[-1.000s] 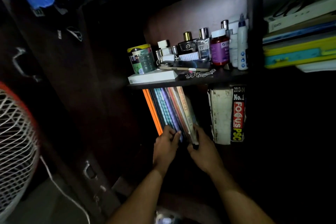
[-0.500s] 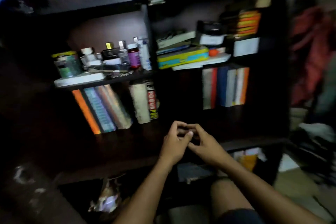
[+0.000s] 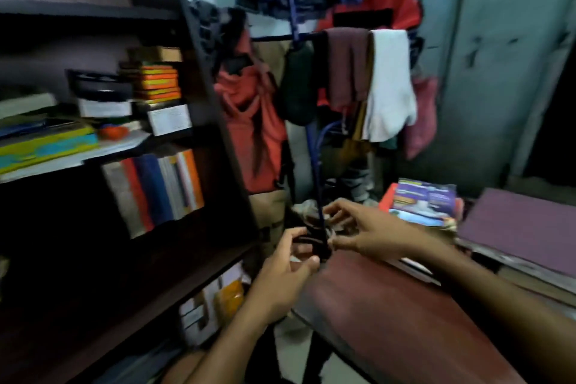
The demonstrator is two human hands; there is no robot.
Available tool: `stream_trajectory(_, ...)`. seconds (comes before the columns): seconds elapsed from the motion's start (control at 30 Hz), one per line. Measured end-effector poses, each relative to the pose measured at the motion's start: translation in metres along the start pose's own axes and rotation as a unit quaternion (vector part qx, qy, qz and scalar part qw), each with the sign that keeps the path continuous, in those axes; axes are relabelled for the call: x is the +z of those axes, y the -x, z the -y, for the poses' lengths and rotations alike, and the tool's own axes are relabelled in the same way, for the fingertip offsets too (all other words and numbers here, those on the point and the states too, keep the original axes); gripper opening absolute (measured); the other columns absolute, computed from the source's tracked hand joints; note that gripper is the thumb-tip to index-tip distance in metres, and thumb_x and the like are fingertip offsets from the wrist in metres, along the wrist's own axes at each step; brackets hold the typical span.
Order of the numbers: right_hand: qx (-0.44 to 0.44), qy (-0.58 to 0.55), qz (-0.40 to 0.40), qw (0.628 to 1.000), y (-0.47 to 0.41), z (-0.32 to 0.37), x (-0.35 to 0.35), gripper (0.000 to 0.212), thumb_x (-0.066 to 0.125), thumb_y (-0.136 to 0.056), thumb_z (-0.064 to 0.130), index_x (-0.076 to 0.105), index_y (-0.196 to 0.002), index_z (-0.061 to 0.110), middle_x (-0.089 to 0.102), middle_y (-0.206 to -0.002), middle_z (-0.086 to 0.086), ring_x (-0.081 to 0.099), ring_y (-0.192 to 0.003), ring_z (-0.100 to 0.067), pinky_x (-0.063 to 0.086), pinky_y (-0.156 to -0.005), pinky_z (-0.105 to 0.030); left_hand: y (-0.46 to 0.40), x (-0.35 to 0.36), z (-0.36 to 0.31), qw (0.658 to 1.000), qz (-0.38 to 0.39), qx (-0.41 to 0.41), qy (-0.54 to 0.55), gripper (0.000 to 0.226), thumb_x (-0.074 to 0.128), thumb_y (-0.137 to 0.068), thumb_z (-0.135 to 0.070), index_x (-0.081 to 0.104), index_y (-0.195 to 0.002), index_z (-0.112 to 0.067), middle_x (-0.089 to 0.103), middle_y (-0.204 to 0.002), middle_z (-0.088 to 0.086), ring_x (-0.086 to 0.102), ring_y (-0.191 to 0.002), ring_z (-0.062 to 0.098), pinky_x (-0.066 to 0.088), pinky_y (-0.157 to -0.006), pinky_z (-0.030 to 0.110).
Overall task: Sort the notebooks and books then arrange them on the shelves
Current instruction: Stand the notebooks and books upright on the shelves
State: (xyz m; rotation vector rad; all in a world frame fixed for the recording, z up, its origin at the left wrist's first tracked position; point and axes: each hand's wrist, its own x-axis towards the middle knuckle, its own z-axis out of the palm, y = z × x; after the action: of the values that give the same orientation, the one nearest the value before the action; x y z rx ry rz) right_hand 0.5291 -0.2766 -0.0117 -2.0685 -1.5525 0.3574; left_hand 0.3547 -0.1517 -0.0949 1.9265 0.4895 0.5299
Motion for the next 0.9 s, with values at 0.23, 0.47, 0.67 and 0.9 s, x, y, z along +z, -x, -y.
stream_trajectory(0.23, 0.193, 0.098, -0.216, 0.952, -0.016, -0.135, -0.144, 0.039, 0.074, -0.086, 0.040, 0.064, -0.112, 0.012, 0.071, -0.108, -0.011, 0.065, -0.095, -0.026, 0.051, -0.087, -0.034, -0.019, 0.047, 0.000, 0.996, 0.076, -0.032, -0.041, 0.055, 0.068, -0.095, -0.032, 0.038, -0.140, -0.038, 0.054, -0.131, -0.012, 0.064, -0.100, -0.007, 0.049, -0.078, 0.009)
stream_trajectory(0.47, 0.331, 0.111, -0.047, 0.936, -0.039, -0.238, -0.153, 0.087, 0.038, -0.079, 0.089, 0.068, -0.088, 0.008, 0.070, -0.098, -0.016, 0.065, -0.088, -0.030, 0.049, -0.077, -0.035, -0.033, 0.097, 0.012, 0.990, 0.132, -0.051, -0.021, 0.067, 0.071, -0.093, -0.028, 0.033, -0.148, -0.034, 0.045, -0.144, -0.004, 0.057, -0.118, -0.001, 0.048, -0.089, 0.011)
stream_trajectory(0.67, 0.381, 0.062, -0.047, 0.921, -0.068, -0.278, -0.154, 0.098, 0.025, -0.091, 0.081, 0.052, -0.142, 0.002, 0.049, -0.148, -0.020, 0.051, -0.131, -0.036, 0.040, -0.110, -0.042, -0.071, 0.117, 0.036, 0.992, 0.108, -0.066, -0.015, 0.078, 0.077, -0.082, -0.037, 0.028, -0.140, -0.050, 0.034, -0.148, -0.013, 0.038, -0.135, 0.003, 0.037, -0.115, 0.035)
stream_trajectory(0.9, 0.471, -0.081, 0.102, 0.872, -0.093, -0.280, -0.133, 0.087, 0.038, -0.076, 0.093, 0.072, -0.100, 0.016, 0.077, -0.089, -0.014, 0.072, -0.075, -0.032, 0.054, -0.083, -0.040, -0.129, 0.136, 0.044, 0.989, 0.099, -0.103, 0.027, 0.103, 0.079, -0.065, -0.058, 0.025, -0.152, -0.042, 0.041, -0.153, -0.014, 0.044, -0.136, 0.009, 0.037, -0.114, 0.033)
